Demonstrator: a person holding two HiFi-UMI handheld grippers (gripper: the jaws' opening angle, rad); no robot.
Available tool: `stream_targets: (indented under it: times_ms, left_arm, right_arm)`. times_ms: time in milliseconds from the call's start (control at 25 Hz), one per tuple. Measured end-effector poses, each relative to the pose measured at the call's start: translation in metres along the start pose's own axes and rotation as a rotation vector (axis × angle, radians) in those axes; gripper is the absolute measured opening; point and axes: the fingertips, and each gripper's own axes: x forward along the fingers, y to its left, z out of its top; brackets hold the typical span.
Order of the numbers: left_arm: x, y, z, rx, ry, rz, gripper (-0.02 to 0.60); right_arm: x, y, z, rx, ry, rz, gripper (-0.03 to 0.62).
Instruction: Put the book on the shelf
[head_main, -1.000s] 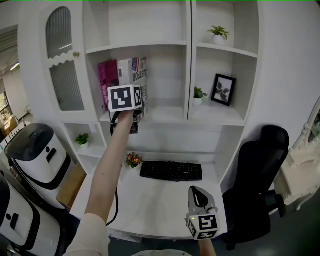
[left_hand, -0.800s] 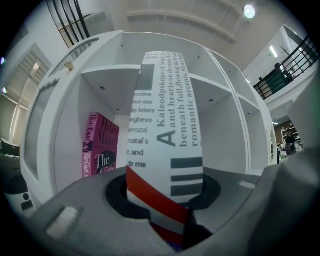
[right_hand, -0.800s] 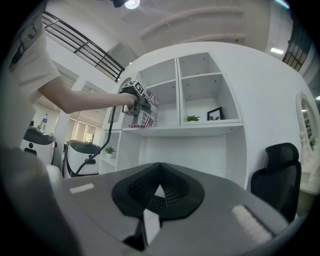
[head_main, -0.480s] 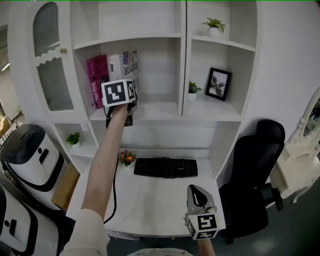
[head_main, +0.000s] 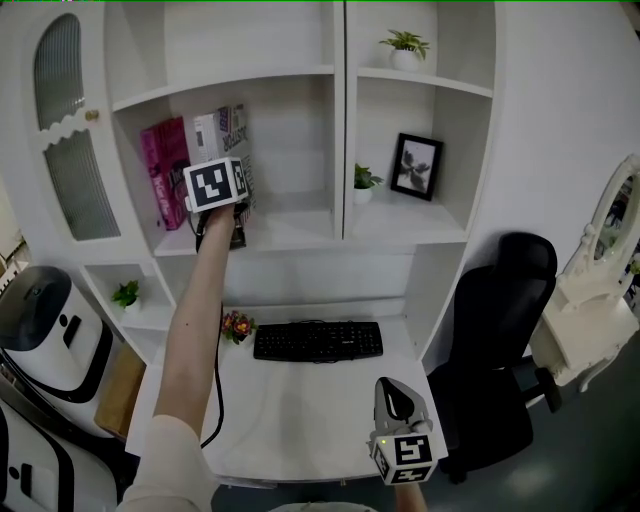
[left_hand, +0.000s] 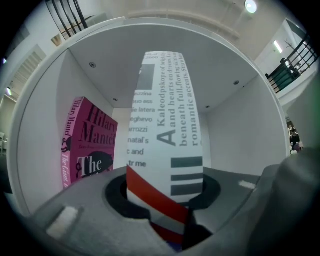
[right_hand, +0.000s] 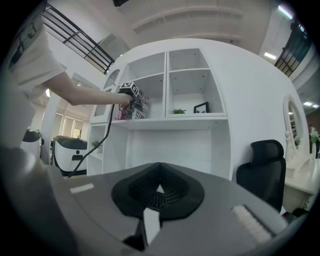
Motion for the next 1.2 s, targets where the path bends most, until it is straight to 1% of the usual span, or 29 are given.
stream_targets:
  times_ms: [360,560,800,1000,1200]
  left_arm:
    - [0.022,0.001,-0.001,0.013,0.003,0.005,0.161]
    - [0.030,0.003,-0.001,0.016,0.002,0.000,0.161]
    - [0.045,0.005,-0.001,0.014,0.004,0.001,0.161]
    - [0.051,0.008,-0.002,0.011,0.000,0.011,0.161]
    - [0.051,0.008,-0.001,0.010,-0.002,0.004,0.161]
  right_arm:
    - [0.004,-0.012,0.000,-0.023,0.009,-0.037,0.002]
    - [0.014,-0.017,0.009,-0.063,-0.007,-0.052,0.001]
    - [0.024,-0.024,0.017,-0.070,-0.021,-0.073,0.000]
    - [0.042,-0.024,0.026,-0.052,-0.045,-0.054,0.000]
    - [0.060,-0.026,0.034,-0.025,-0.065,-0.027,0.002]
